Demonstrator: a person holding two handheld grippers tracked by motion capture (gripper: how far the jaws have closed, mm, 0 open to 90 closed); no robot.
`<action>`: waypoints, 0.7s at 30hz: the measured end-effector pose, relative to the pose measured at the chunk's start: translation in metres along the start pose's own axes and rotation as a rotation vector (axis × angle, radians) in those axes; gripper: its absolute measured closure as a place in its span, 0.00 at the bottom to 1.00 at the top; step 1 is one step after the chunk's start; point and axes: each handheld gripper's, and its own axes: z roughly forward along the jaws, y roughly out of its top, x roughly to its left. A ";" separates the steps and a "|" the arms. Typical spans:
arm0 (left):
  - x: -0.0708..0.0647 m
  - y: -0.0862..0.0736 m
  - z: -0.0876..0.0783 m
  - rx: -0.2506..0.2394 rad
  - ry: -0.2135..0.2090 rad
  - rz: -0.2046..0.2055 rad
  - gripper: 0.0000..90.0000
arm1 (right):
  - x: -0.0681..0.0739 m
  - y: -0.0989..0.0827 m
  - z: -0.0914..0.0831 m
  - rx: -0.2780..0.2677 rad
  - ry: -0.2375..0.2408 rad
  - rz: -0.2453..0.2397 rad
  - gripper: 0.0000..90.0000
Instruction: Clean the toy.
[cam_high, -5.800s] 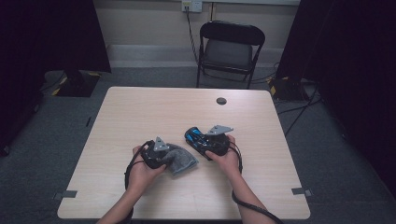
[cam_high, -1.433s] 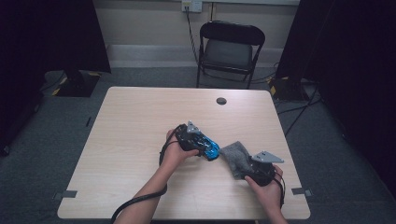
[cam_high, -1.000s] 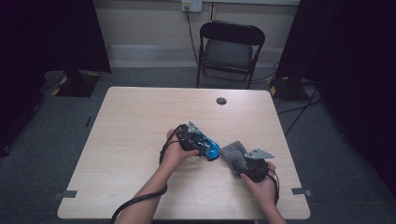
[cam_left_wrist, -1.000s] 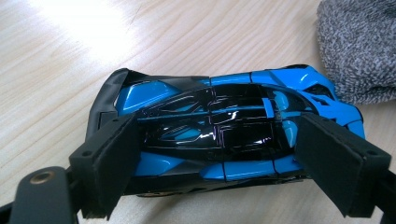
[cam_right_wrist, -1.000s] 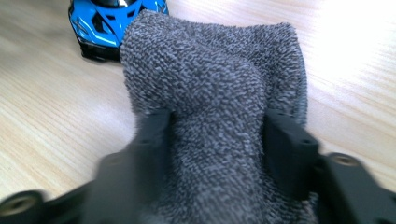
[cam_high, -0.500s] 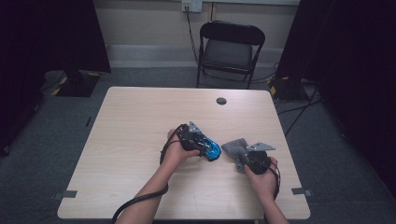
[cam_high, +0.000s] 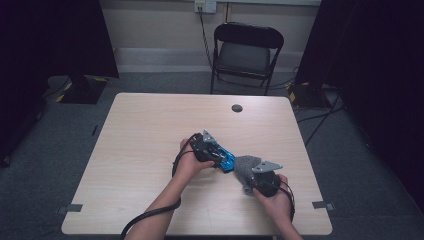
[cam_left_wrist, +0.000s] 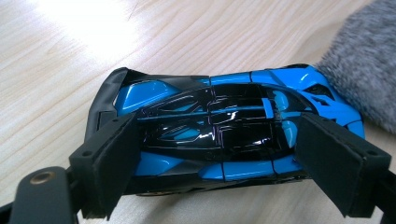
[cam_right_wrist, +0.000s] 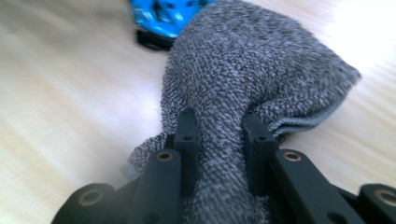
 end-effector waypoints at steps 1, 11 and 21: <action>0.000 0.000 0.000 0.002 -0.001 0.000 0.16 | 0.002 -0.001 -0.001 -0.003 0.014 0.000 0.80; 0.000 0.000 0.000 0.001 0.001 -0.001 0.16 | 0.019 -0.001 -0.003 -0.007 0.089 -0.022 0.79; -0.001 0.000 0.000 0.002 0.002 -0.006 0.16 | 0.035 0.004 0.002 -0.016 0.150 -0.035 0.79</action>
